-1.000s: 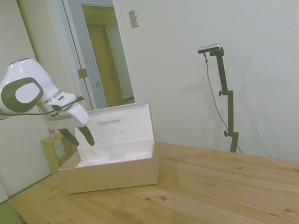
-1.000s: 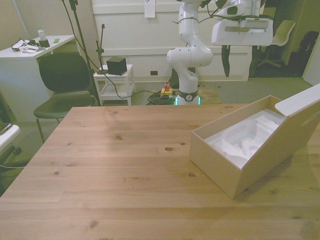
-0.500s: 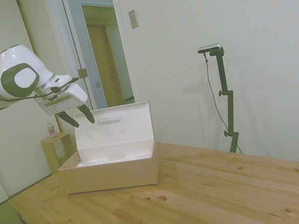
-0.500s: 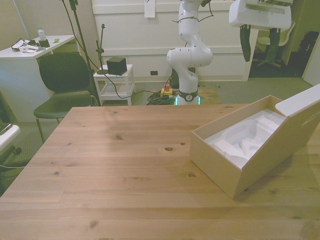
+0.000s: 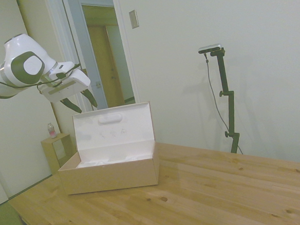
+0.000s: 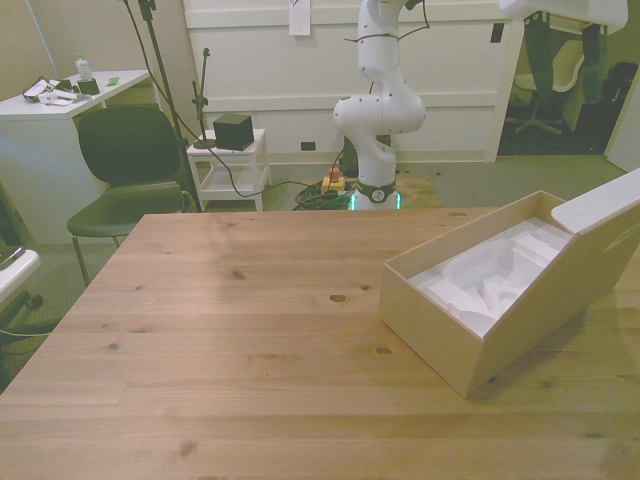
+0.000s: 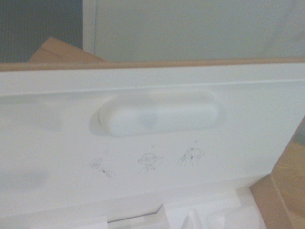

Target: Close the box

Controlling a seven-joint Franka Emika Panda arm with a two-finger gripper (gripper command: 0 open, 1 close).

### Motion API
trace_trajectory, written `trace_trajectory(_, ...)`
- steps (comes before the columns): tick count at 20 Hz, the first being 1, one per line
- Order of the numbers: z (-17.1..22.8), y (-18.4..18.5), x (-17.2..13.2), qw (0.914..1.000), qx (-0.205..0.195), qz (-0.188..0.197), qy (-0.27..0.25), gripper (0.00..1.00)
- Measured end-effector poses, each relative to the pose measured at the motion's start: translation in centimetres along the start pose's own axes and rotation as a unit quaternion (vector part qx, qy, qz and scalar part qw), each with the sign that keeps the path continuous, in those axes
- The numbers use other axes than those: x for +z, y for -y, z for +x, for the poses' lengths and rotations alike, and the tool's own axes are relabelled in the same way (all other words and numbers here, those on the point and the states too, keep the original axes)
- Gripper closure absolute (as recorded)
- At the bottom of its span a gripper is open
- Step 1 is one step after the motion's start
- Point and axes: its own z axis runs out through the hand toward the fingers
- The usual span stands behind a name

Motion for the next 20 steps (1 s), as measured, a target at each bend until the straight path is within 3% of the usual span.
trace_trajectory(10,2.7,4.0,2.7,0.9993,-0.035,0.012,-0.011,0.00)
trace_trajectory(20,5.6,5.2,4.9,0.9987,-0.047,0.016,-0.015,0.00)
